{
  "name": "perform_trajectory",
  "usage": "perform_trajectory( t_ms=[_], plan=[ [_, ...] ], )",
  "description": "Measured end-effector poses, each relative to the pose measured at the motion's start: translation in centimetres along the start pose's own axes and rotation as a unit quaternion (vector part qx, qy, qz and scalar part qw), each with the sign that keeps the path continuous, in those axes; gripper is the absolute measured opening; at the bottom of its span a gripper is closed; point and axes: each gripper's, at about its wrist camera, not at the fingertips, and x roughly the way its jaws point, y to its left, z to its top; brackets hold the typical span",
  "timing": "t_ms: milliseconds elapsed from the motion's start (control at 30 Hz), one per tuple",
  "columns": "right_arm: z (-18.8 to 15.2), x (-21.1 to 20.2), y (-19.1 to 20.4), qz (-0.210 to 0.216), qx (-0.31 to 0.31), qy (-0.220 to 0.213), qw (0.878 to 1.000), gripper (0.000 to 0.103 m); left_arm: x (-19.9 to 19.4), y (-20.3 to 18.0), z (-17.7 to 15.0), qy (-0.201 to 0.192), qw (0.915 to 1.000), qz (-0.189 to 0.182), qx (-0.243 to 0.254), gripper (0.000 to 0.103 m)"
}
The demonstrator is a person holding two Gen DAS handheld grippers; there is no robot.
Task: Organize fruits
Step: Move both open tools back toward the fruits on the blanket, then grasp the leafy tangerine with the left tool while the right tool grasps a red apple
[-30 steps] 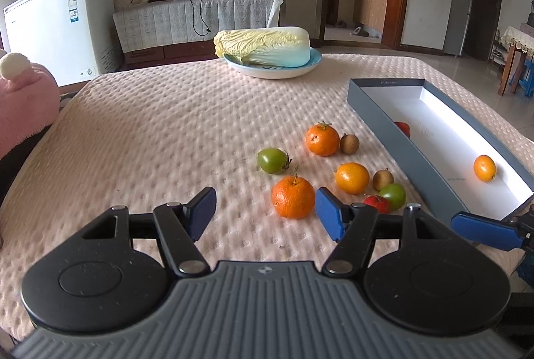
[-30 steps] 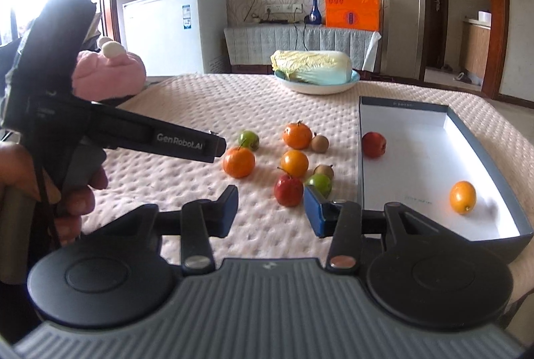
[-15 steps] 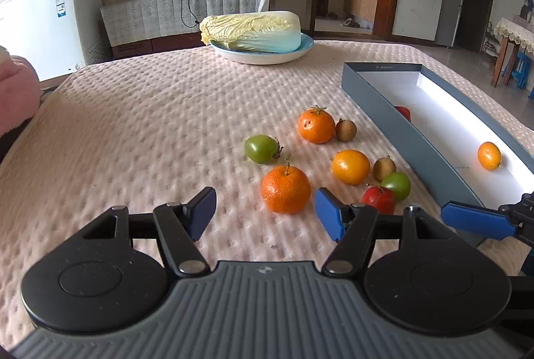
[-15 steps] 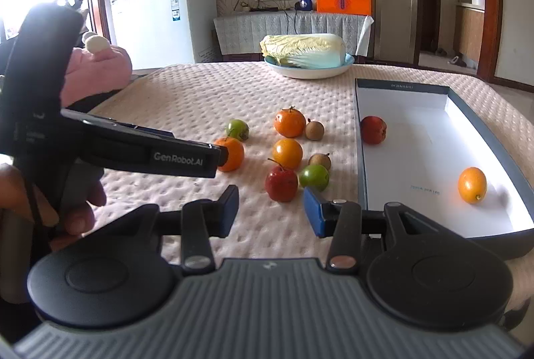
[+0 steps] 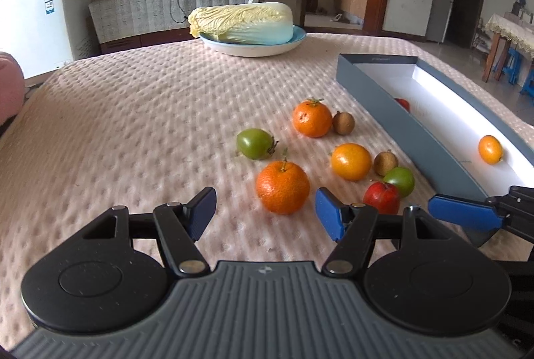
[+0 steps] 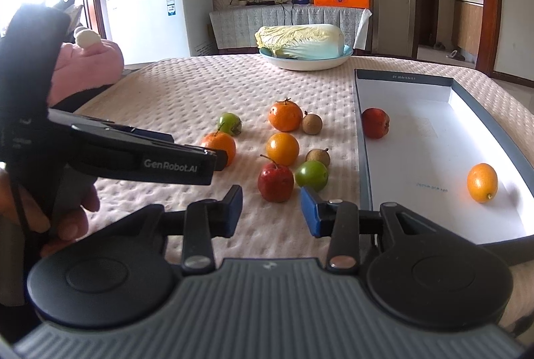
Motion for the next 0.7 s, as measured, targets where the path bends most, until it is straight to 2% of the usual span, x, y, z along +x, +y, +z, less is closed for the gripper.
perform_trajectory(
  t_ms=[100, 400, 700],
  plan=[
    [0.0, 0.3, 0.0, -0.003, -0.001, 0.002, 1.0, 0.042, 0.4, -0.2, 0.0, 0.001, 1.0, -0.003, 0.005, 0.071],
    [0.1, 1.1, 0.0, -0.008, -0.007, 0.005, 1.0, 0.04, 1.6, -0.2, 0.0, 0.006, 0.9999, -0.012, -0.002, 0.057],
    [0.4, 1.3, -0.1, -0.007, -0.002, -0.001, 1.0, 0.04, 2.4, -0.4, 0.3, -0.001, 0.9999, -0.014, -0.005, 0.057]
  ],
)
